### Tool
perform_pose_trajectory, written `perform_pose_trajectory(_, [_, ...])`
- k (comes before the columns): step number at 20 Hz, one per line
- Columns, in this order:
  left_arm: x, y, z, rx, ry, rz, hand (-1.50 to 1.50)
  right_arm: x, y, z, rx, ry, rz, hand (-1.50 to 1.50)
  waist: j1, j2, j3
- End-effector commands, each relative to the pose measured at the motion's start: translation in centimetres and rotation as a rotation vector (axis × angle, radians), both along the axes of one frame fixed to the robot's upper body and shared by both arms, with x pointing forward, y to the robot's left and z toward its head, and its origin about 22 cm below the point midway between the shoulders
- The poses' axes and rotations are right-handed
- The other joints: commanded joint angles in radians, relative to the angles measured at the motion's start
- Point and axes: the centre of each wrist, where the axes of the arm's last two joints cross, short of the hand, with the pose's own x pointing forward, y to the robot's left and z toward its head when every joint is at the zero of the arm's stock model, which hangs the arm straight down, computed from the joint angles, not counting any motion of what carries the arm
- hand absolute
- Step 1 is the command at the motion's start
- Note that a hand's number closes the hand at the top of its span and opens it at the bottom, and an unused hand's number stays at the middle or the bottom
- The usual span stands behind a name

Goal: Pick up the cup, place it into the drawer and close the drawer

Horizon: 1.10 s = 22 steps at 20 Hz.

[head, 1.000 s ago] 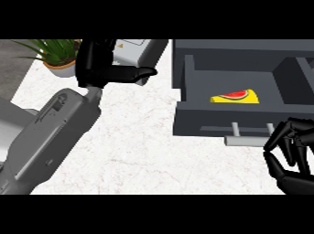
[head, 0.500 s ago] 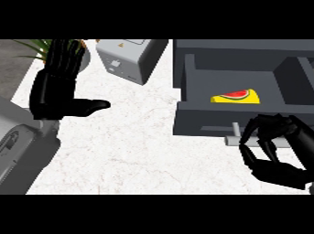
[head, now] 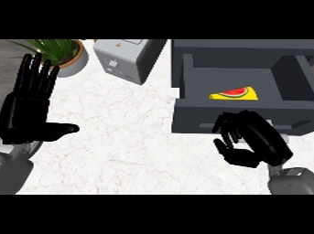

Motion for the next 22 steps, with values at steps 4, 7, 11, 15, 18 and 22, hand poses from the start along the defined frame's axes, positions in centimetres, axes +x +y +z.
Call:
perform_pose_trajectory(4, [-2.8, 2.8, -2.1, -0.014, -0.007, 0.002, -1.50, 3.5, 1.0, -4.0, -0.138, 0.043, -0.016, -1.50, -0.005, 0.001, 0.000])
perform_pose_trajectory(7, [-2.5, 4.5, -0.2, -0.021, -0.009, 0.010, -1.50, 5.1, 1.9, -5.8, -0.194, 0.058, -0.005, -1.50, -0.002, 0.002, 0.000])
perform_pose_trajectory(11, [-2.9, 4.5, -2.5, -0.029, 0.001, 0.007, -1.50, 7.8, -0.3, -5.2, -0.171, 0.099, -0.017, -1.50, -0.012, 0.001, 0.000])
perform_pose_trajectory(15, [-3.5, 6.8, -1.5, -0.009, 0.005, 0.010, -1.50, 9.5, 0.6, -7.6, -0.163, 0.102, -0.014, -1.50, -0.007, 0.002, 0.000])
perform_pose_trajectory(18, [-4.5, 7.5, -4.4, -0.027, -0.002, 0.007, -1.50, 11.7, -0.9, -6.3, -0.110, 0.121, -0.016, -1.50, -0.002, 0.005, 0.000])
perform_pose_trajectory(22, [-4.6, 6.4, -5.0, -0.040, -0.004, -0.020, -1.50, 12.7, -1.9, -7.5, -0.103, 0.152, -0.018, -1.50, 0.009, 0.010, 0.001])
